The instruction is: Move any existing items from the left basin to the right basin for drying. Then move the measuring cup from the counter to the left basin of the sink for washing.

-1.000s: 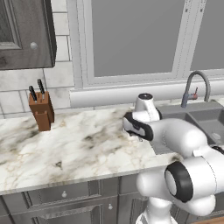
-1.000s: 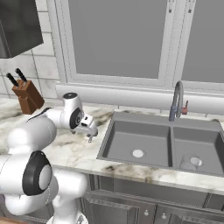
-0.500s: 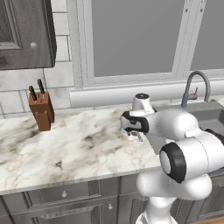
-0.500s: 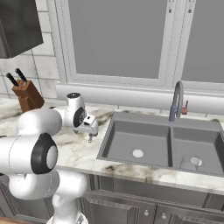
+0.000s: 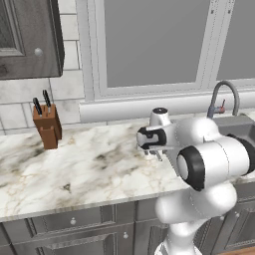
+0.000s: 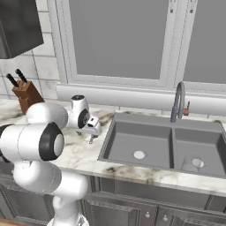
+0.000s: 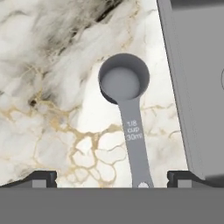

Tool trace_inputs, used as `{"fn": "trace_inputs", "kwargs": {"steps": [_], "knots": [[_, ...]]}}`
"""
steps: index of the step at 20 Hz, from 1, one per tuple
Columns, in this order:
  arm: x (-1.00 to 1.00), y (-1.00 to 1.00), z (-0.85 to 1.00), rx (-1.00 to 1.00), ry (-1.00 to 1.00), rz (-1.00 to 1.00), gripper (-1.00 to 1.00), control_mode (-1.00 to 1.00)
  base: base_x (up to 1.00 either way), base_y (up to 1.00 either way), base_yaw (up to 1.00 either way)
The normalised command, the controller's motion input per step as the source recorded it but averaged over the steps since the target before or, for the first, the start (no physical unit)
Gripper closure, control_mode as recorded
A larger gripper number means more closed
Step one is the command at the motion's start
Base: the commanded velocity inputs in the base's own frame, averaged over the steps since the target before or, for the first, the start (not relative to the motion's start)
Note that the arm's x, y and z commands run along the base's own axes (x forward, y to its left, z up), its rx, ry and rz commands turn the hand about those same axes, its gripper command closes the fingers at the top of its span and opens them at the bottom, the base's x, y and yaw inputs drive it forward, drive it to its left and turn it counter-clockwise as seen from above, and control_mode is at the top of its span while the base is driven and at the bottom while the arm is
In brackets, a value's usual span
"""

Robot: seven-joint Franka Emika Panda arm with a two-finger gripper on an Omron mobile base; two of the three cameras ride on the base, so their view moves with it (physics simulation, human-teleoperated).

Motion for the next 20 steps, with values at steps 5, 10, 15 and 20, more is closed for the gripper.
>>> {"fn": "trace_inputs", "kwargs": {"steps": [5, 10, 15, 20], "knots": [[0.17, -0.08, -0.18, 0.0, 0.01, 0.0, -1.0, -1.0, 0.0, 0.0, 0.0], [0.11, -0.1, -0.18, 0.0, 0.0, 0.0, -1.0, -1.0, 0.0, 0.0, 0.0], [0.13, -0.09, -0.17, 0.0, 0.0, 0.0, -1.0, -1.0, 0.0, 0.0, 0.0], [0.13, -0.02, -0.14, 0.0, 0.0, 0.0, -1.0, -1.0, 0.0, 0.0, 0.0]]}}
